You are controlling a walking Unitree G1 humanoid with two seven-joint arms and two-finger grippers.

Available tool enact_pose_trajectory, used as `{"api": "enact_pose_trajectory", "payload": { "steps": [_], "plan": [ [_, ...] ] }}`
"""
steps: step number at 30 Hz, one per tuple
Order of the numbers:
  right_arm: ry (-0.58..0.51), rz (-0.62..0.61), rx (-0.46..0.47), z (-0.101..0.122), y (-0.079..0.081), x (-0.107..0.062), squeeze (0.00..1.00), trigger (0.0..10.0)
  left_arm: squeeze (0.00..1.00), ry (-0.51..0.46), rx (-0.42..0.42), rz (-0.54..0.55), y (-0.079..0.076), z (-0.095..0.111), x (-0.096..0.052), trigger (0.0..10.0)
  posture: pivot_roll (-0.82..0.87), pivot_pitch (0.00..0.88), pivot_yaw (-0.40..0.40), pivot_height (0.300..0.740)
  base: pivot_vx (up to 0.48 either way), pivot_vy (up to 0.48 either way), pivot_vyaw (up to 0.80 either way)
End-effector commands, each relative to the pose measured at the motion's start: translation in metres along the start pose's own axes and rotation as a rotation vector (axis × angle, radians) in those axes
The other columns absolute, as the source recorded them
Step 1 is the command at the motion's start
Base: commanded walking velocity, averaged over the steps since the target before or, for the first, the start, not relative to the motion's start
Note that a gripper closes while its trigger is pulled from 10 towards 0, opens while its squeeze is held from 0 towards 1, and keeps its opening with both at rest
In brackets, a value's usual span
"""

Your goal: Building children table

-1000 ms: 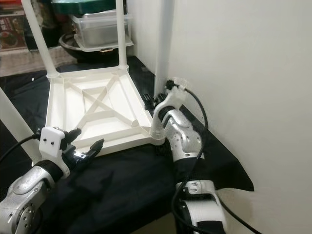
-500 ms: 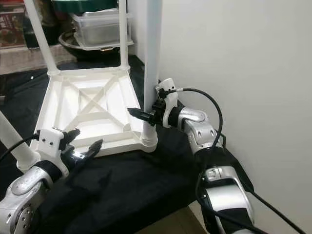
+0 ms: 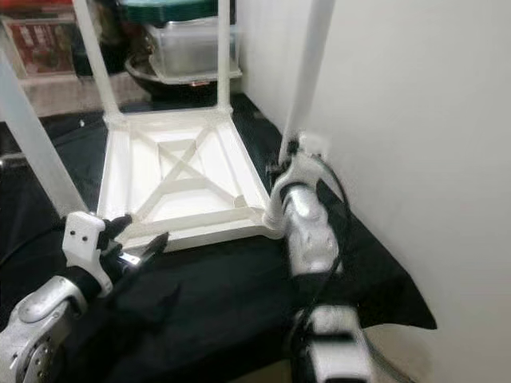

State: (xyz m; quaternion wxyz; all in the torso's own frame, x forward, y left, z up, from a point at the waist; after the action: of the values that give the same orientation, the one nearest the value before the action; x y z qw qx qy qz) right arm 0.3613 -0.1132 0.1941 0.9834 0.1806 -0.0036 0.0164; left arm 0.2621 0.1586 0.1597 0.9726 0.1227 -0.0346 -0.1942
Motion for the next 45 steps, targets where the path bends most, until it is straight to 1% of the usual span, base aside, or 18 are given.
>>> {"api": "enact_pose_trajectory", "payload": {
  "steps": [1, 4, 5, 9, 10, 19, 20, 21, 22, 27, 31, 36, 37, 38, 39, 43, 44, 45],
  "plan": [
    [0.103, 0.019, 0.065, -0.020, 0.004, -0.004, 0.00, 8.5, 0.00, 0.004, -0.008, -0.021, -0.002, 0.000, 0.001, 10.0, 0.03, 0.000, -0.023, 0.740, 0.000, 0.000, 0.00],
    [0.110, 0.220, 0.081, -0.011, 0.028, 0.007, 0.00, 10.0, 0.00, 0.004, 0.003, -0.027, 0.001, 0.000, 0.004, 10.0, 0.02, 0.000, -0.030, 0.740, 0.000, 0.000, 0.00],
    [0.128, 0.360, 0.114, -0.001, 0.035, 0.011, 1.00, 10.0, 0.00, 0.003, 0.005, -0.024, 0.002, 0.000, 0.004, 10.0, 0.03, 0.000, -0.040, 0.740, 0.000, 0.000, 0.00],
    [0.190, 0.731, 0.169, 0.018, 0.055, 0.005, 0.79, 10.0, 0.00, 0.002, 0.004, -0.017, 0.003, 0.000, 0.003, 10.0, 0.02, 0.000, -0.042, 0.740, 0.000, 0.000, 0.00],
    [0.251, 0.937, 0.119, 0.023, 0.054, -0.009, 0.00, 10.0, 0.00, 0.002, 0.002, -0.016, 0.003, -0.001, 0.002, 10.0, 0.02, 0.000, -0.048, 0.740, 0.000, 0.000, 0.00],
    [0.501, 1.208, -0.073, 0.006, 0.032, -0.038, 0.00, 10.0, 0.00, 0.000, -0.005, -0.015, 0.000, -0.002, 0.001, 10.0, 0.03, 0.000, -0.059, 0.740, 0.000, 0.000, 0.00],
    [0.523, 1.216, -0.085, 0.001, 0.031, -0.038, 0.00, 2.7, 0.00, 0.001, -0.005, -0.017, 0.000, -0.002, 0.000, 10.0, 0.03, 0.000, -0.058, 0.740, 0.000, 0.000, 0.00],
    [0.523, 1.216, -0.085, 0.001, 0.031, -0.038, 0.00, 2.7, 0.00, 0.001, -0.005, -0.017, 0.000, -0.002, 0.000, 10.0, 0.03, 0.000, -0.058, 0.740, 0.000, 0.000, 0.00],
    [0.516, 1.173, -0.101, -0.005, 0.030, -0.031, 0.00, 0.0, 0.00, 0.002, -0.004, -0.018, 0.000, -0.002, 0.000, 10.0, 0.03, 0.000, -0.058, 0.740, 0.000, 0.000, 0.00],
    [0.366, 0.759, -0.104, -0.006, 0.016, 0.012, 0.00, 0.0, 0.00, 0.005, -0.001, -0.021, 0.000, -0.002, 0.000, 10.0, 0.03, 0.000, -0.056, 0.740, 0.000, 0.000, 0.00],
    [0.144, 0.126, -0.019, 0.011, -0.033, 0.033, 0.00, 0.0, 0.00, 0.008, 0.000, -0.021, 0.001, -0.002, -0.002, 10.0, 0.02, 0.000, -0.054, 0.740, 0.000, 0.000, 0.00],
    [0.110, 0.006, -0.011, 0.002, -0.030, 0.013, 0.00, 0.0, 0.00, 0.007, -0.002, -0.021, 0.001, -0.002, -0.002, 10.0, 0.02, 0.000, -0.043, 0.740, 0.000, 0.000, 0.00],
    [0.158, 0.056, -0.004, -0.011, -0.011, 0.000, 0.00, 4.3, 0.00, 0.005, -0.004, -0.023, 0.000, -0.001, -0.001, 10.0, 0.02, 0.000, -0.036, 0.740, 0.000, 0.000, 0.00],
    [0.158, 0.056, -0.004, -0.011, -0.011, 0.000, 0.00, 4.3, 0.00, 0.005, -0.004, -0.023, 0.000, -0.001, -0.001, 10.0, 0.02, 0.000, -0.036, 0.740, 0.000, 0.000, 0.00],
    [0.184, 0.121, 0.045, -0.020, 0.006, -0.010, 0.00, 10.0, 0.00, 0.003, -0.006, -0.026, 0.000, -0.001, 0.000, 10.0, 0.02, 0.000, -0.033, 0.740, 0.000, 0.000, 0.00],
    [0.192, 0.208, 0.062, -0.022, 0.021, -0.014, 0.00, 10.0, 0.00, 0.001, -0.005, -0.029, 0.000, 0.000, 0.002, 10.0, 0.02, 0.000, -0.033, 0.740, 0.000, 0.000, 0.00],
    [0.179, 0.330, 0.091, -0.019, 0.033, -0.014, 1.00, 10.0, 0.00, 0.000, -0.004, -0.031, 0.000, 0.000, 0.003, 10.0, 0.02, 0.000, -0.035, 0.740, 0.000, 0.000, 0.00],
    [0.179, 0.330, 0.091, -0.019, 0.033, -0.014, 1.00, 10.0, 0.00, 0.000, -0.004, -0.031, 0.000, 0.000, 0.003, 10.0, 0.02, 0.000, -0.035, 0.740, 0.000, 0.000, 0.00]
  ]
}}
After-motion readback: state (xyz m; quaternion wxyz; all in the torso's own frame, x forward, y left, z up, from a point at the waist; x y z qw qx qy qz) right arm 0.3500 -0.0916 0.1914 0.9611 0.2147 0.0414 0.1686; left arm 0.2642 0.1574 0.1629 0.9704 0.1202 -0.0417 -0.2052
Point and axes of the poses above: a point about 5 cm out from each wrist's last joint towards the gripper, its own x axis pointing out of the wrist towards the gripper, its own z axis along the axis of the wrist's last joint, y = z × x, the point moved 1 cm from there along x, pointing out of the wrist towards the gripper, and after that the axes turned 14 degrees about x, right-handed, at the moved point
